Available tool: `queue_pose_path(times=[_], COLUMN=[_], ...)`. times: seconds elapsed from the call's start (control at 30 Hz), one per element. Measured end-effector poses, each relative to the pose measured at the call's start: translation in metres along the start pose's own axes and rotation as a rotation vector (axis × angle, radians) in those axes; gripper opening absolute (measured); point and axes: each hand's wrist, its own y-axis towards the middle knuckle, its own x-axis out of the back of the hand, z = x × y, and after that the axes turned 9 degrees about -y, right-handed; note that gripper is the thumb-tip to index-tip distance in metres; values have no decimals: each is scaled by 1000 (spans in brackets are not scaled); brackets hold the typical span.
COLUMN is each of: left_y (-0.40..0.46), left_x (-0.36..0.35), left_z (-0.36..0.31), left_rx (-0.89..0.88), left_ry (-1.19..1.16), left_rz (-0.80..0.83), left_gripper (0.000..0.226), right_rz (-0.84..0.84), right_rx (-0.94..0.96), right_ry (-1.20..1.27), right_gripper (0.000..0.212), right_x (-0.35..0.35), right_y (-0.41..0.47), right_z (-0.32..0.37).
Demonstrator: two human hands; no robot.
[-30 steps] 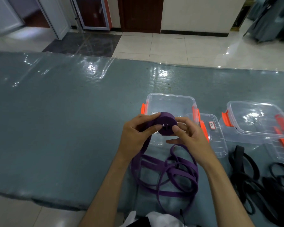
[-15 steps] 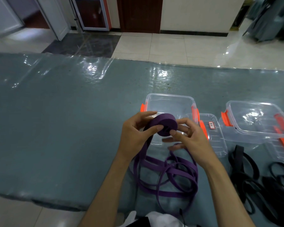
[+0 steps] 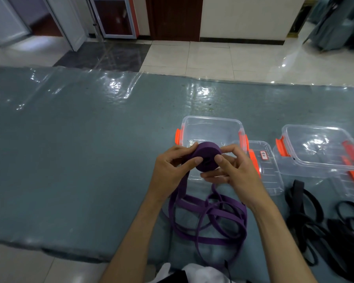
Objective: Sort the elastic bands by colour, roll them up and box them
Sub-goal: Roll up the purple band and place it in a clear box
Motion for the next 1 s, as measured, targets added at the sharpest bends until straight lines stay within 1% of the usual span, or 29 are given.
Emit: queue_pose_path(times=[0.03, 0.1, 0.17, 0.2, 0.23, 0.3, 0.33, 0.37, 0.47, 0.53, 0.6, 0.73, 0.87, 0.93, 1.0], left_y=[0, -1, -3, -3, -3, -2, -1, -1, -1, -1, 0, -2, -5, -5, -5], left_x=[1, 2, -1, -2, -4, -7, -8, -10, -9, -6, -2, 4, -3, -8, -13], left_z=[-1, -2, -2, -2, -2, -1, -1, -1, 0, 1, 2, 1, -3, -3, -1], left_rx=[-7, -49, -92, -112, -136, -180, -187, -183, -144, -104, -77, -102, -144, -185, -188], left_ry=[15, 51, 72, 73, 75, 80, 65, 33, -65, -60, -47, 14, 51, 34, 14], left_rz=[8, 6, -23, -44, -61, -83, -95, -107, -97, -37, 4, 26, 8, -23, -39], left_gripper=[45, 42, 36, 32, 28, 23, 21, 18, 19, 27, 34, 35, 41, 38, 36], right_rz=[4, -13, -29, -23, -9, -4, -5, -9, -68, -115, -105, -87, -79, -133, -195], right_rx=[-1, 13, 28, 44, 71, 135, 159, 180, 222, 210, 191, 213, 190, 236, 278], right_ry=[-28, -178, -352, -376, -363, -341, -345, -345, -328, -285, -247, -316, -191, -136, -89], right_gripper=[26, 26, 27, 27, 31, 53, 58, 59, 57, 57, 56, 50, 47, 41, 32], right_x=[0, 4, 10, 12, 14, 13, 11, 9, 6, 6, 5, 6, 4, -1, -7], right_y=[-1, 0, 2, 4, 5, 5, 5, 4, 4, 5, 4, 5, 4, 1, 1], right_z=[0, -1, 1, 2, 3, 4, 5, 5, 2, -3, -6, -3, 4, 7, 8])
